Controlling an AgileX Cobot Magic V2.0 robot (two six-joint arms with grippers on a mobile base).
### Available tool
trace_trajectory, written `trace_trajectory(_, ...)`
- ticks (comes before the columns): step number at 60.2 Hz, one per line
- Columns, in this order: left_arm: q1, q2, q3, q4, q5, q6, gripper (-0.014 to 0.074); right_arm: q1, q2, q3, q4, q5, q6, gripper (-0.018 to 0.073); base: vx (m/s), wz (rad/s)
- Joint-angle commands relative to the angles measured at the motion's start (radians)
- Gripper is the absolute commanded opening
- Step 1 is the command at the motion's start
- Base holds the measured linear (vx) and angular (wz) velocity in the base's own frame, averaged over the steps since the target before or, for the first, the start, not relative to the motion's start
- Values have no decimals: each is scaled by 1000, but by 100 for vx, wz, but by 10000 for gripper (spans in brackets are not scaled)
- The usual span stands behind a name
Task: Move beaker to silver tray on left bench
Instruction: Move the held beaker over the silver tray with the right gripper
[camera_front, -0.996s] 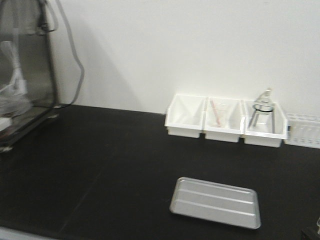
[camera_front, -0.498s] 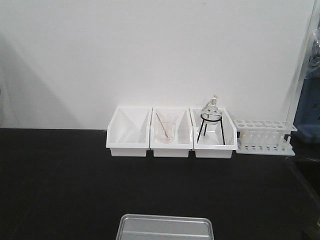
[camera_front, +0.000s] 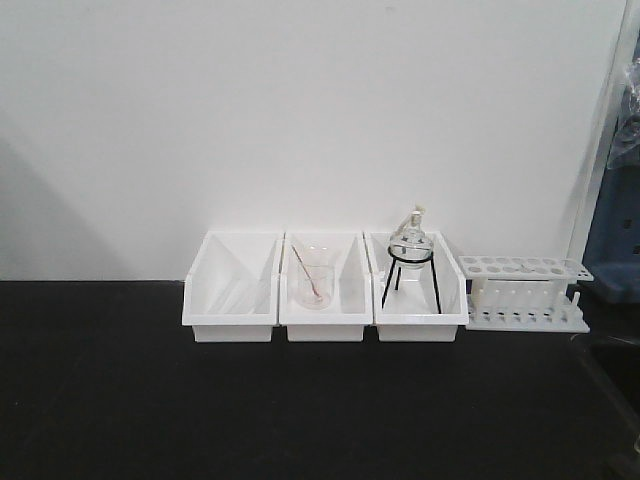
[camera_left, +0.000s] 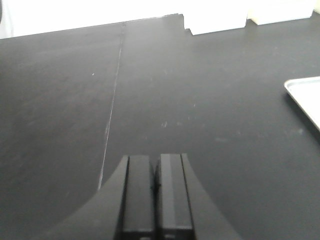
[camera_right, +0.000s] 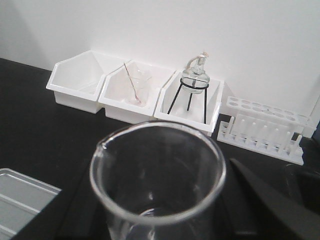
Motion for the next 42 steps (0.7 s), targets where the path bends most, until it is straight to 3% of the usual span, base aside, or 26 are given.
trace_trajectory(1, -7, -7, 20, -3, -75, -2, 1, -3, 1, -32, -30, -47, -4, -11, 10, -3)
trace_trajectory(25, -7, -7, 20, -3, -75, -2, 1, -3, 1, -32, -30, -46, -4, -11, 4, -2)
trace_trajectory(42, -7, -7, 20, -3, -75, -2, 1, -3, 1, -32, -89, -49, -8, -11, 0, 0)
